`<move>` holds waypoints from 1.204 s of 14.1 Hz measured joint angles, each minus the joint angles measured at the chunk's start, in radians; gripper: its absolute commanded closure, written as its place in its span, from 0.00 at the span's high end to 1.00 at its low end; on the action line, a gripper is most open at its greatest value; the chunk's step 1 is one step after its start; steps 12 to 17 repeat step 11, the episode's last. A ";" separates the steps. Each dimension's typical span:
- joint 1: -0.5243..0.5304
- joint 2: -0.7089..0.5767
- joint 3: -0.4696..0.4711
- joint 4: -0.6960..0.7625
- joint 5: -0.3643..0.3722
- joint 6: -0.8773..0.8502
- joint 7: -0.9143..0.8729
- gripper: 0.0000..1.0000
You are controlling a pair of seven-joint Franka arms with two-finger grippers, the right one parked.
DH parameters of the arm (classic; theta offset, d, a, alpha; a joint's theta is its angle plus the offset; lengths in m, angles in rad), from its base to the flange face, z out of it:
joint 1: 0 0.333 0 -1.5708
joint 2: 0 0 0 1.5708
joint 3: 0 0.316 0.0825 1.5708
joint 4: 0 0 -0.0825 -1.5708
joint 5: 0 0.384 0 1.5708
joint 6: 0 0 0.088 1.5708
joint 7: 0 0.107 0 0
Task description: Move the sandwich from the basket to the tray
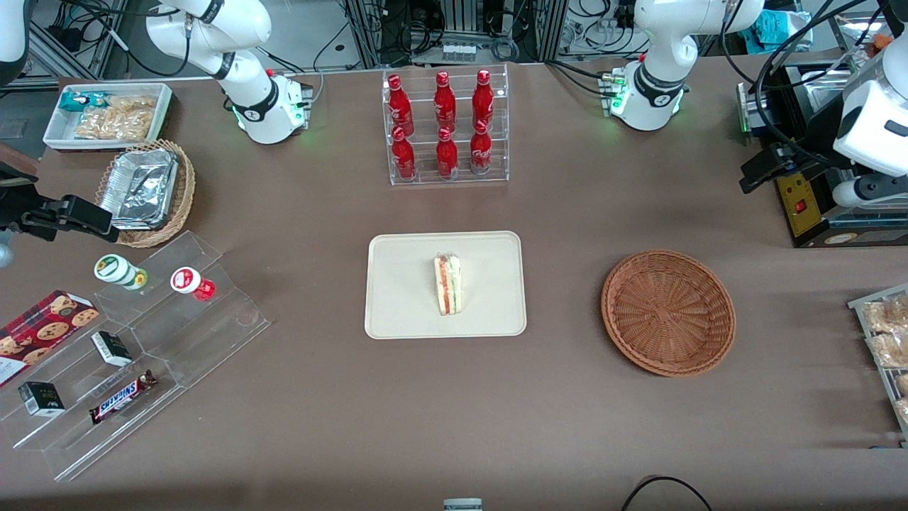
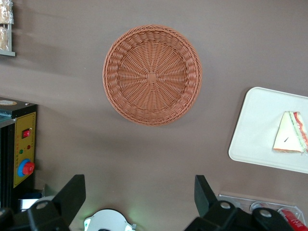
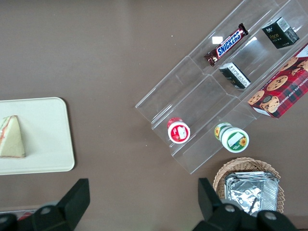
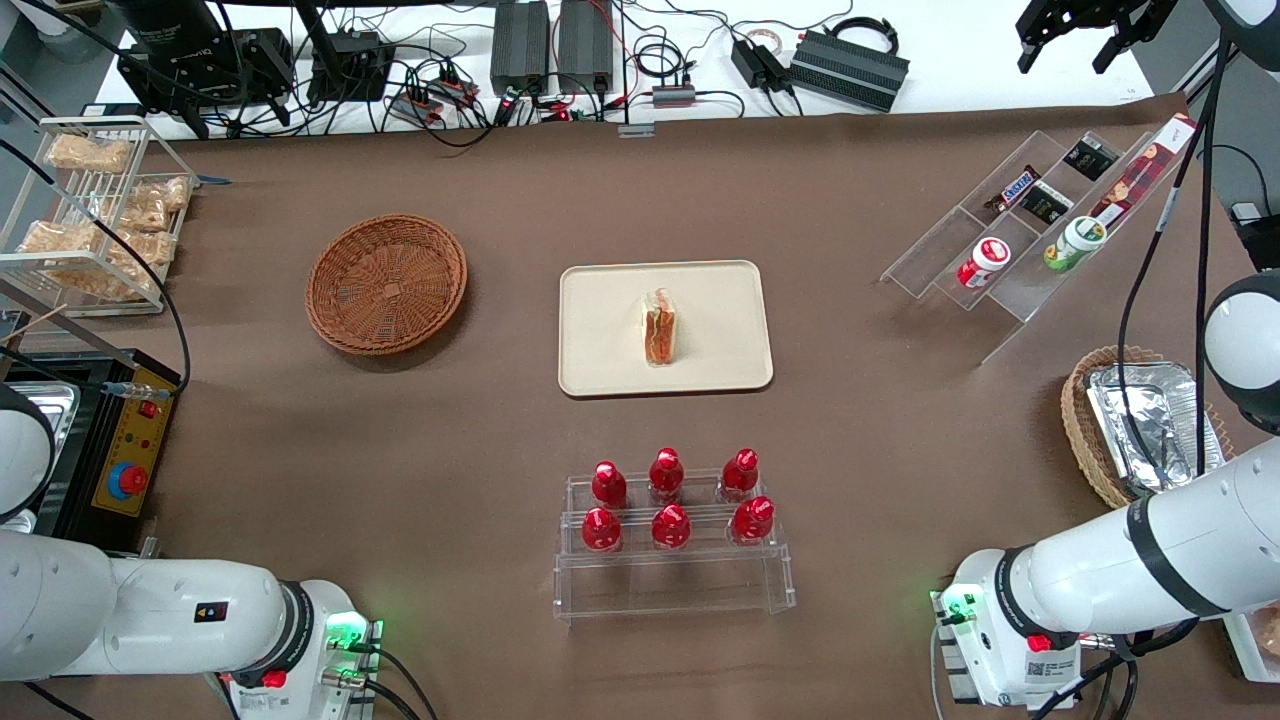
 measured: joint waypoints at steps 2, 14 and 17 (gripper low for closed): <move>0.000 0.000 0.000 0.000 0.012 -0.003 0.043 1.00; 0.000 0.000 0.000 0.000 0.030 -0.004 0.065 1.00; 0.000 0.000 0.000 0.000 0.030 -0.004 0.065 1.00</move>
